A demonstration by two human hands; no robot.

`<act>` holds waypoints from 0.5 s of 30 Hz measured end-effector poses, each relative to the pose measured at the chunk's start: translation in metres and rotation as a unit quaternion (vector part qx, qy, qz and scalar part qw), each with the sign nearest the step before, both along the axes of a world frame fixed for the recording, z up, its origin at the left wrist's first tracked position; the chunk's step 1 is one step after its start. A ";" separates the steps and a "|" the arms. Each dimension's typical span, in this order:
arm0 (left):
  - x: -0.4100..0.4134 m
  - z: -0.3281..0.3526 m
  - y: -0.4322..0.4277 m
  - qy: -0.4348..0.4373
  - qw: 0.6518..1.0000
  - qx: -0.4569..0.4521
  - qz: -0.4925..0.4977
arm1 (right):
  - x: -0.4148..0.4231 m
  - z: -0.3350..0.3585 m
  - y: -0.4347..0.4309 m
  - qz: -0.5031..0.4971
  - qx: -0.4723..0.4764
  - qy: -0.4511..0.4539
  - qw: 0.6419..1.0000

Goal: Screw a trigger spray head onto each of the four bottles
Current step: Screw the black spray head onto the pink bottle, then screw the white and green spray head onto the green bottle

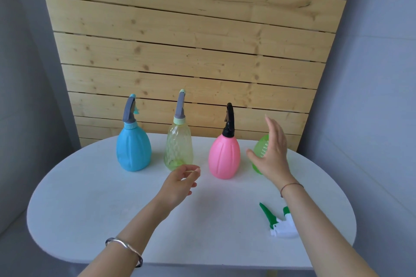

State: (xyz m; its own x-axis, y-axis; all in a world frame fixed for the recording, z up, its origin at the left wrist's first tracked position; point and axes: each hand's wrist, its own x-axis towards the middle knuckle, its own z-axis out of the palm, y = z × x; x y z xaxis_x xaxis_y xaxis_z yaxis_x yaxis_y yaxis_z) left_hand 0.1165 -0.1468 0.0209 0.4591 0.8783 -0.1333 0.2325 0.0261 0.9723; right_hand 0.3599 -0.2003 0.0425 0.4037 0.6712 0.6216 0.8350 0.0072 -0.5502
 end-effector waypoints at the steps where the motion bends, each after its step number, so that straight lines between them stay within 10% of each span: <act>1: 0.002 0.000 0.000 0.001 1.000 0.001 -0.001 | 0.008 -0.001 -0.001 -0.030 -0.013 -0.011 0.999; 6: 0.009 -0.003 -0.002 -0.004 1.000 -0.001 -0.003 | 0.033 -0.011 -0.004 -0.071 -0.120 0.017 0.990; 15: 0.018 0.001 -0.008 -0.009 1.000 0.015 -0.019 | 0.026 0.005 -0.018 -0.103 0.027 0.106 0.989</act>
State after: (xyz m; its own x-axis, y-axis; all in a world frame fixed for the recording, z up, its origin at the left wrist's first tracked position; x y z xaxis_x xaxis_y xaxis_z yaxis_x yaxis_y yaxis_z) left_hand 0.1344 -0.1546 0.0215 0.4935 0.8640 -0.0995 0.2152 -0.0105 0.9765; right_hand 0.3860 -0.2187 0.0472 0.6535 0.5290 0.5414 0.6879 -0.1164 -0.7164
